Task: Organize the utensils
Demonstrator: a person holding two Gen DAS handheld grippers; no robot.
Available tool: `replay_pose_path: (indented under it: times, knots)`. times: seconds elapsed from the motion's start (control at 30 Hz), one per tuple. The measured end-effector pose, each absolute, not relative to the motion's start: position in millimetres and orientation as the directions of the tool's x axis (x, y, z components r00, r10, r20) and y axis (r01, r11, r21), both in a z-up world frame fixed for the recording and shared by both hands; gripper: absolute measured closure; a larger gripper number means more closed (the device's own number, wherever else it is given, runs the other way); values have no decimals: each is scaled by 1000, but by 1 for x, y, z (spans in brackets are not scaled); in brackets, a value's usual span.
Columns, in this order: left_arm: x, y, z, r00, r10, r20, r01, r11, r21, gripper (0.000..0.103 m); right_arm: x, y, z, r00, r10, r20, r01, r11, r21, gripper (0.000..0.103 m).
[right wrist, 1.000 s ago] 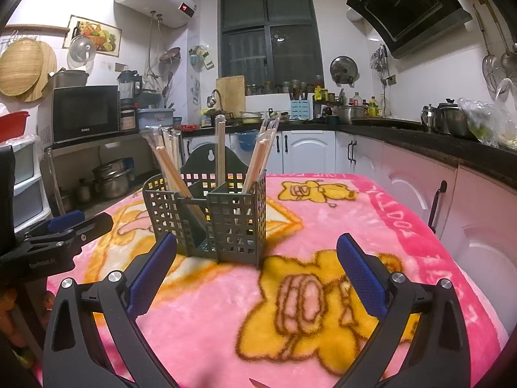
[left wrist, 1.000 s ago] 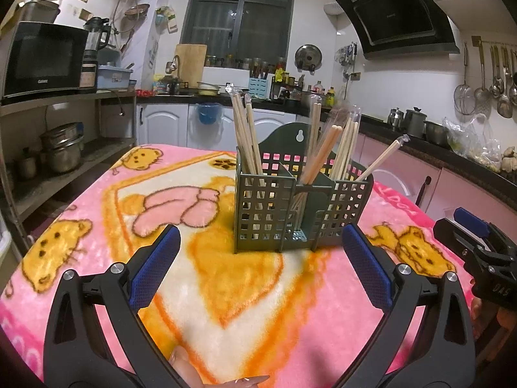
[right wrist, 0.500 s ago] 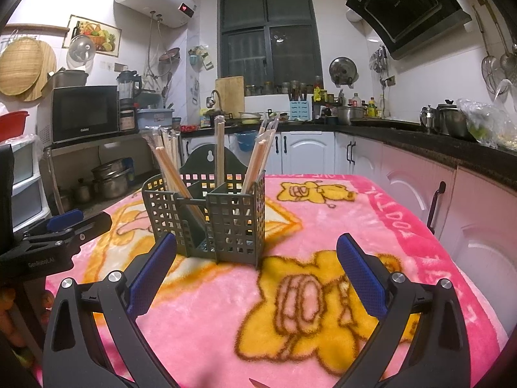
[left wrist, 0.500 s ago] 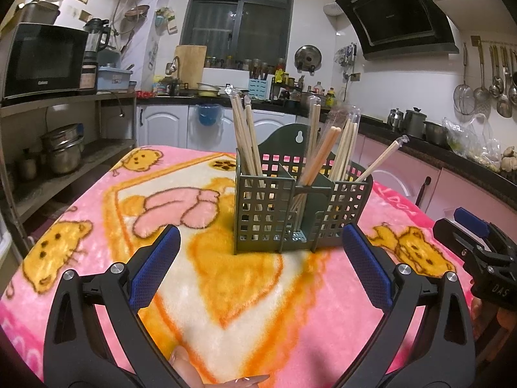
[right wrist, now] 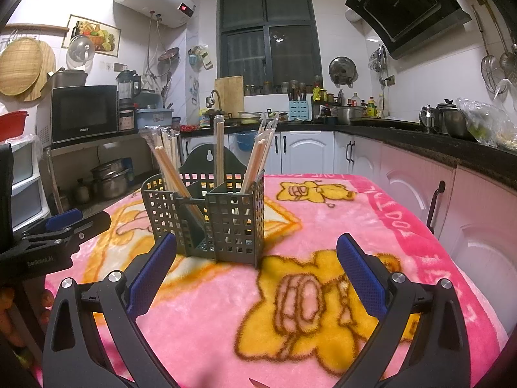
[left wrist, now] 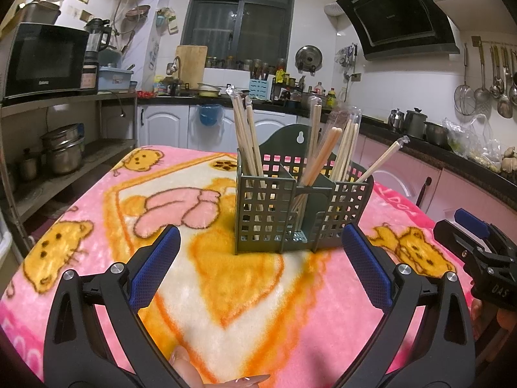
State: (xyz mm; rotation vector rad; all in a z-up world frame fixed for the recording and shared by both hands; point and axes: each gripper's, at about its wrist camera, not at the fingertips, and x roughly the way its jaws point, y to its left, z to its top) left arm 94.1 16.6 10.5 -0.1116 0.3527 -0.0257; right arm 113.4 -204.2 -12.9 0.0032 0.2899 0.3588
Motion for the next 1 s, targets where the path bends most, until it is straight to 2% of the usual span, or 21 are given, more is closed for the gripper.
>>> replay_pose_path:
  times: [0.63, 0.9, 1.0]
  knots:
    - [102, 19, 7, 923, -32, -384, -23, 990, -138, 11, 114, -208, -12, 901, 329, -282, -330, 943, 47, 7]
    - [104, 24, 9, 907, -18, -420, -48, 988, -147, 11, 131, -235, -5, 915, 226, -333, -214, 974, 73, 7]
    - [109, 34, 14, 894, -4, -447, -65, 988, -140, 11, 154, -252, -4, 900, 170, -402, -153, 985, 74, 6]
